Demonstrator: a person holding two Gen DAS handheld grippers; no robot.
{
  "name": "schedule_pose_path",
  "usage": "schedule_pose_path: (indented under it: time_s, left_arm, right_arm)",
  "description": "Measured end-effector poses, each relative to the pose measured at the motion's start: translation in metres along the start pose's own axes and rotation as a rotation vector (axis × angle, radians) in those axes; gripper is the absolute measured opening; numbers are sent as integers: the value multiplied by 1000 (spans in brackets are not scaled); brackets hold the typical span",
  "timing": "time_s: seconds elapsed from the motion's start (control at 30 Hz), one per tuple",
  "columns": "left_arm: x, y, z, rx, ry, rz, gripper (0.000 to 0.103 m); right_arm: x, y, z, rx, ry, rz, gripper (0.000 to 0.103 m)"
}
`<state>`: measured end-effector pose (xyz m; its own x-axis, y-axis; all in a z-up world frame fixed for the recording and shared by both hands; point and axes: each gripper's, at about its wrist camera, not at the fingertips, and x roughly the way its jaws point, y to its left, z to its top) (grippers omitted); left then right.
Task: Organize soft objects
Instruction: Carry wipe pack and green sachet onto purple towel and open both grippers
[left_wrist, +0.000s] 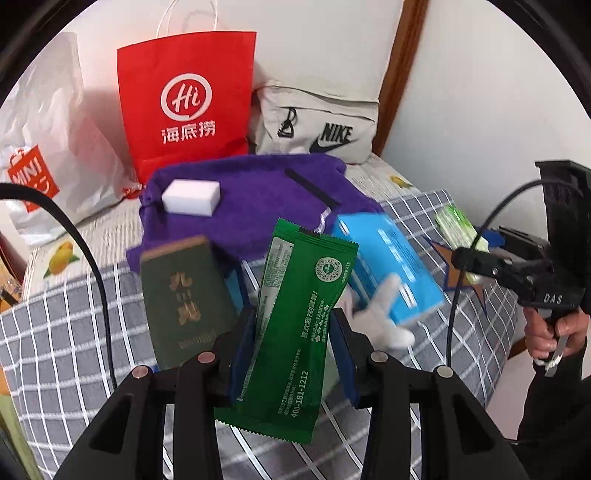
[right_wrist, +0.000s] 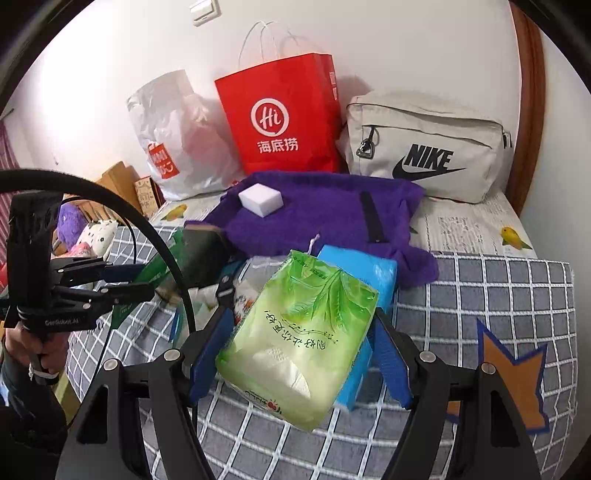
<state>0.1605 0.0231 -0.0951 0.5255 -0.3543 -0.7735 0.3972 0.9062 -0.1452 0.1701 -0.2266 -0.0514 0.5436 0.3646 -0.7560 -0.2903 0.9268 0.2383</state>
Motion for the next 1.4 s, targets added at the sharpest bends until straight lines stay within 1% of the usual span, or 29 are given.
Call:
schedule_pose_path:
  time_s: [0.2, 0.33, 0.47, 0.63, 0.9, 0.97, 1.23, 1.3, 1.4]
  left_arm:
    - [15, 20, 34, -20, -18, 29, 39]
    - [29, 38, 57, -53, -25, 34, 39]
    - [40, 50, 75, -62, -33, 36, 39]
    - [61, 64, 97, -74, -24, 34, 39]
    - [94, 86, 117, -97, 7, 44, 39]
    - [100, 89, 120, -97, 11, 42, 39]
    - [120, 106, 128, -116, 34, 40, 39]
    - [125, 110, 129, -124, 38, 46, 39]
    - [133, 116, 131, -137, 48, 46, 39]
  right_arm:
    - [12, -8, 24, 9, -15, 3, 73]
    - [22, -12, 44, 7, -22, 1, 73]
    - [33, -18, 63, 6, -26, 3, 73]
    - [52, -30, 86, 22, -20, -26, 73]
    - [92, -52, 109, 52, 10, -44, 73]
    - [101, -55, 113, 51, 17, -40, 73]
    - [146, -66, 128, 54, 70, -77, 73]
    - [158, -67, 130, 52, 88, -78, 73]
    - [178, -71, 131, 41, 138, -82, 73]
